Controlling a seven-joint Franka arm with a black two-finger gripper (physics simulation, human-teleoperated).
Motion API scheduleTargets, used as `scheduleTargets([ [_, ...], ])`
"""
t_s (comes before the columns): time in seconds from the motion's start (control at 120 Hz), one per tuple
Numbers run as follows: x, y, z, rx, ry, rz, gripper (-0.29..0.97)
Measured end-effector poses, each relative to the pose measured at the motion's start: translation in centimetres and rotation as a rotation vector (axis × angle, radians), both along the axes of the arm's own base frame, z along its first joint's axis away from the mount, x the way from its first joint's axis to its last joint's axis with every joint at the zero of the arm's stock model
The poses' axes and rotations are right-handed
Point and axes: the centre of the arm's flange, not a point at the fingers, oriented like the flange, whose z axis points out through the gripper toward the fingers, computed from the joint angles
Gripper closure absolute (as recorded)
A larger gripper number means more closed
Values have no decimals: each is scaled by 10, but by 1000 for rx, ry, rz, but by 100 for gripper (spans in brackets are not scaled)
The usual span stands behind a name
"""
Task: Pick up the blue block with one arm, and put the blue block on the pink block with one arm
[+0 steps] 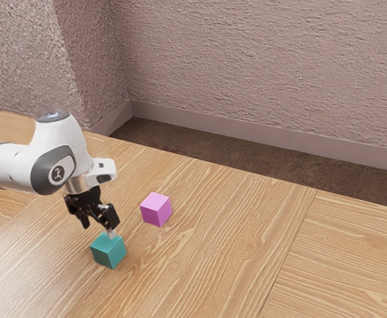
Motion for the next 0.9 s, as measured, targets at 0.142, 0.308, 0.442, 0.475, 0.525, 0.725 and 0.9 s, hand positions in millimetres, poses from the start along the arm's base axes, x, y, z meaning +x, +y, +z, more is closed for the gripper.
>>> scheduleTargets([
  [0.142,1,0,-12,-1,13,14,0],
  [0.308,2,1,-20,-5,22,29,0],
  [0.442,4,1,-28,-2,30,33,0],
  [0.475,4,1,-30,-1,29,33,0],
  [0.525,5,-1,-32,1,28,31,0],
  [0.725,7,-8,-42,6,34,16,0],
  [0.9,7,-13,-55,6,54,14,0],
])
